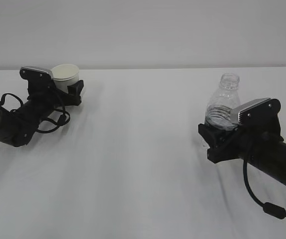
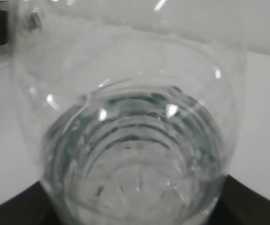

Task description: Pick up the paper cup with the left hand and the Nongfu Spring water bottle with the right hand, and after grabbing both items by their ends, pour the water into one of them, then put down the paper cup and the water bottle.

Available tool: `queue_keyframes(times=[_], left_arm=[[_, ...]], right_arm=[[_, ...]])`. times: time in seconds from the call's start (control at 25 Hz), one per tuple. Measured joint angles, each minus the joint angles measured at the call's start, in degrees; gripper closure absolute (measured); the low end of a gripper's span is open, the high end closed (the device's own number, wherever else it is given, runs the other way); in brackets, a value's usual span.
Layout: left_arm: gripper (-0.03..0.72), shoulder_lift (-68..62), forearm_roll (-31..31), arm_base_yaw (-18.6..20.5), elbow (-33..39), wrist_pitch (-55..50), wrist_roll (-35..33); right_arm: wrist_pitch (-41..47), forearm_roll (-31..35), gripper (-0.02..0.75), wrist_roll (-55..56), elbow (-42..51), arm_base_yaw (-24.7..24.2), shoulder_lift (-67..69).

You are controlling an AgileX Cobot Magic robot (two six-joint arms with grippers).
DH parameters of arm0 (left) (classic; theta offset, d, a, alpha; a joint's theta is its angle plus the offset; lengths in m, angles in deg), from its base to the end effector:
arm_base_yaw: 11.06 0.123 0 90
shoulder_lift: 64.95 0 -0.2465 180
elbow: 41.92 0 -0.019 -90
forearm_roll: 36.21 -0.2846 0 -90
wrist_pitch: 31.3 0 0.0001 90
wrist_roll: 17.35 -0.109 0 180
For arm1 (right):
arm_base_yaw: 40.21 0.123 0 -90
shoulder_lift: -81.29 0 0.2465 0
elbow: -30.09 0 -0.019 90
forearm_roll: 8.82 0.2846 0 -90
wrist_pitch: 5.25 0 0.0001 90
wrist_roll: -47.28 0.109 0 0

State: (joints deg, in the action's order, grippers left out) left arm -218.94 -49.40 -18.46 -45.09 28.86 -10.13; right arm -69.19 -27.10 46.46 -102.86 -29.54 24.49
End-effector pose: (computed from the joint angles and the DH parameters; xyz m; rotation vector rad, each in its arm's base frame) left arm 0.4769 -0.0837 -0.0107 0.2501 1.5802 -0.2669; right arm 0.2907 0.0860 0.0204 -0.5130 1.8017 0.2869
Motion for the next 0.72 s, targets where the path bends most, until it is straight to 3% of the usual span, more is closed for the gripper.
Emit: queue_keyframes(times=[0.36, 0.72], left_arm=[[0.249, 0.0, 0.0, 0.0, -0.12, -0.09, 0.0], [0.265, 0.0, 0.0, 0.0, -0.12, -0.13, 0.0]], right_arm=[[0.0, 0.0, 0.291, -0.1, 0.0, 0.0, 0.0], [0.0, 0.0, 0.291, -0.18, 0.0, 0.0, 0.0]])
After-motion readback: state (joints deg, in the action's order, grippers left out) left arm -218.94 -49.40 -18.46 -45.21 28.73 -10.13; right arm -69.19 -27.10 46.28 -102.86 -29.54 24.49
